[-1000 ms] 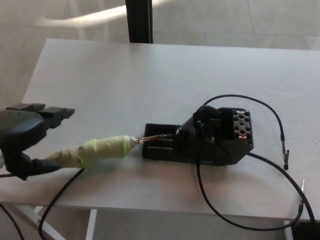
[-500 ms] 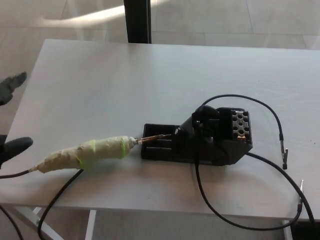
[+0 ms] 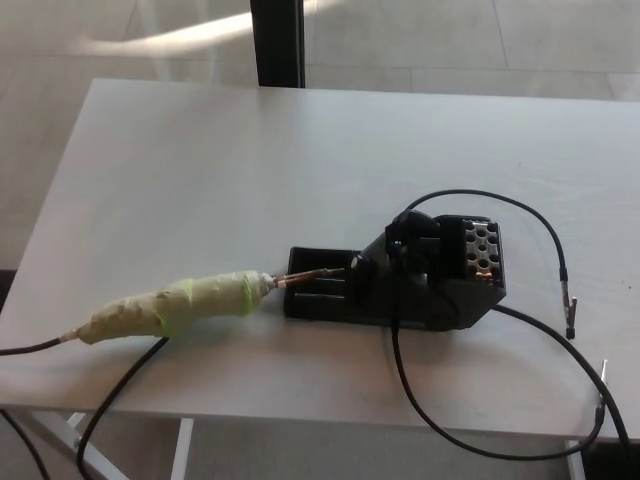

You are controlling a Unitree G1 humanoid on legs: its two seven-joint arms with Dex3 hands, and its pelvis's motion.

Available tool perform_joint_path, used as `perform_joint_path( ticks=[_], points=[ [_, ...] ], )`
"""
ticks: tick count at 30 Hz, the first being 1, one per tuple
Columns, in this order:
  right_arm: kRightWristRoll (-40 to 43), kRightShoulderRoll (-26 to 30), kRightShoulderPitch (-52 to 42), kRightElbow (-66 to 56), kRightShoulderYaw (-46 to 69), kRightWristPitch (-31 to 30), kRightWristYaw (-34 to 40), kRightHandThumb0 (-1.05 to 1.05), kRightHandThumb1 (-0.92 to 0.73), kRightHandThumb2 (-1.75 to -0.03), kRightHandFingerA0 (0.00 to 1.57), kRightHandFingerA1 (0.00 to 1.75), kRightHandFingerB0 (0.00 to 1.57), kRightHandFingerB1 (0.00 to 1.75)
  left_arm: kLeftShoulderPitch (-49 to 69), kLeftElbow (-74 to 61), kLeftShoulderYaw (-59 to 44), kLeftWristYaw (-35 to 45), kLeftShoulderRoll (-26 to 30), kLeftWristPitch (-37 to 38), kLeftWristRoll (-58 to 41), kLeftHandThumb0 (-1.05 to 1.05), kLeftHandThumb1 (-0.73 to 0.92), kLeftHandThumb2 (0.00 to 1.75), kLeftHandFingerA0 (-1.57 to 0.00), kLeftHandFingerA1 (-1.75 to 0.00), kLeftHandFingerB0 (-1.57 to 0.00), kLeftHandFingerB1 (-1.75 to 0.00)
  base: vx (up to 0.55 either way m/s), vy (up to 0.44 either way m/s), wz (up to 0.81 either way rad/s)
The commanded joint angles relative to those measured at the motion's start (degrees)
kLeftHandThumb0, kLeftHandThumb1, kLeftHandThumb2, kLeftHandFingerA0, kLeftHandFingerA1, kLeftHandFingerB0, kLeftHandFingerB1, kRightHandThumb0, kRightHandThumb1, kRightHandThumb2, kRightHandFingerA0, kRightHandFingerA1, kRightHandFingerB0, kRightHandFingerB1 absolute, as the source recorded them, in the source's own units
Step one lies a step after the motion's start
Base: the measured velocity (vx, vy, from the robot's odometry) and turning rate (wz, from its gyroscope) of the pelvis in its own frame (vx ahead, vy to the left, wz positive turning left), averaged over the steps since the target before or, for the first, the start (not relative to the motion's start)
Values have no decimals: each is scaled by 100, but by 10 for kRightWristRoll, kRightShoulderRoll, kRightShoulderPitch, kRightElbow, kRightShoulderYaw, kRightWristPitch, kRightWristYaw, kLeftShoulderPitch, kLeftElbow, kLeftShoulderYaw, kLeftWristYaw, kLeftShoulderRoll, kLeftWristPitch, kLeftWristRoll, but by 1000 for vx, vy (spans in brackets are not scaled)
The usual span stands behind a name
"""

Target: Use the left hand of the robot to grab the soldering gun kept on the middle of the table and pull it out of its base and keep it on the left side of the base

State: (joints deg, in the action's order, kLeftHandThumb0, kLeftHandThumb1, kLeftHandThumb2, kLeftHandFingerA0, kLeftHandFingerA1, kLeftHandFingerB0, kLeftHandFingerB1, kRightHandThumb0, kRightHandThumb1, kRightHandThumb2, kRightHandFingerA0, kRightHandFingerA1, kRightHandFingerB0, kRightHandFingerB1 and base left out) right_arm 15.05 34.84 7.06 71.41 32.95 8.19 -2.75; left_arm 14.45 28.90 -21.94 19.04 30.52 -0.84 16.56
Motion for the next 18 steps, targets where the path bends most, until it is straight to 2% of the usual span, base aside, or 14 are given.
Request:
perform_joint_path(
  ticks=[1,3,4,5,6,7,8,11,12,14,15,16,17,18],
  points=[
    [3,11,-16,-2,-2,3,-8,-105,-44,-114,121,130,24,104,15,247,-153,-54,-42,-81,-168,-63,62,91,-25,-57,-7,-46,0,0,0],
    [8,8,-18,-3,2,4,-14,-105,-44,-113,124,130,23,103,9,253,-160,-51,-44,-84,-172,-63,59,88,-20,-57,-10,-47,0,0,0],
    [8,8,-18,-2,1,5,-16,-104,-64,-81,120,132,0,146,4,262,-149,-55,-43,-84,-157,-63,59,88,-23,-58,-10,-46,0,0,0],
    [6,8,-21,-2,0,8,-16,-103,-65,-81,120,131,0,143,3,267,-143,-54,-42,-87,-150,-63,59,88,-24,-59,-10,-46,0,0,0],
    [10,8,-21,-1,4,6,-17,-102,-46,-118,123,128,19,96,3,271,-135,-48,-41,-84,-142,-64,58,88,-22,-59,-8,-47,0,0,0],
    [12,8,-21,0,5,5,-18,-104,-64,-81,119,132,1,145,9,276,-115,-47,-39,-64,-122,-66,58,89,-23,-59,-11,-48,0,0,0],
    [6,10,-22,0,1,5,-17,-105,-66,-79,122,132,1,146,4,310,-91,-36,-35,-27,-103,-66,59,88,-13,-55,-9,-47,0,0,0],
    [5,10,-23,1,-1,4,-17,-105,-66,-78,122,132,1,146,-2,338,-75,-37,-29,0,-92,-65,59,89,-20,-56,-12,-47,0,0,0],
    [3,9,-26,-1,-3,8,-16,-104,-65,-80,120,132,1,144,-4,339,-77,-29,-32,2,-100,-62,73,62,-35,-52,-25,-38,0,0,0],
    [-1,7,-29,1,-7,12,-13,-103,-67,-80,119,131,1,144,5,316,-72,-16,-30,1,-107,-61,76,62,-36,-52,-30,-40,0,0,0],
    [-1,6,-31,2,-7,11,-11,-105,-46,-114,125,130,22,101,2,311,-82,-12,-31,-12,-123,-59,74,62,-34,-50,-29,-39,0,0,0],
    [1,6,-31,2,-7,10,-10,-104,-66,-80,125,131,1,144,1,312,-85,-12,-31,-11,-130,-60,75,62,-38,-54,-32,-41,0,0,0],
    [1,6,-32,2,-7,9,-9,-104,-66,-80,125,131,1,144,4,308,-82,-11,-31,-3,-133,-60,75,62,-38,-54,-32,-41,0,0,0],
    [10,5,-33,3,1,7,-14,-105,-47,-118,131,133,17,95,5,301,-74,-17,-30,0,-128,-62,76,63,-43,-54,-36,-41,0,0,0]
  ],
)
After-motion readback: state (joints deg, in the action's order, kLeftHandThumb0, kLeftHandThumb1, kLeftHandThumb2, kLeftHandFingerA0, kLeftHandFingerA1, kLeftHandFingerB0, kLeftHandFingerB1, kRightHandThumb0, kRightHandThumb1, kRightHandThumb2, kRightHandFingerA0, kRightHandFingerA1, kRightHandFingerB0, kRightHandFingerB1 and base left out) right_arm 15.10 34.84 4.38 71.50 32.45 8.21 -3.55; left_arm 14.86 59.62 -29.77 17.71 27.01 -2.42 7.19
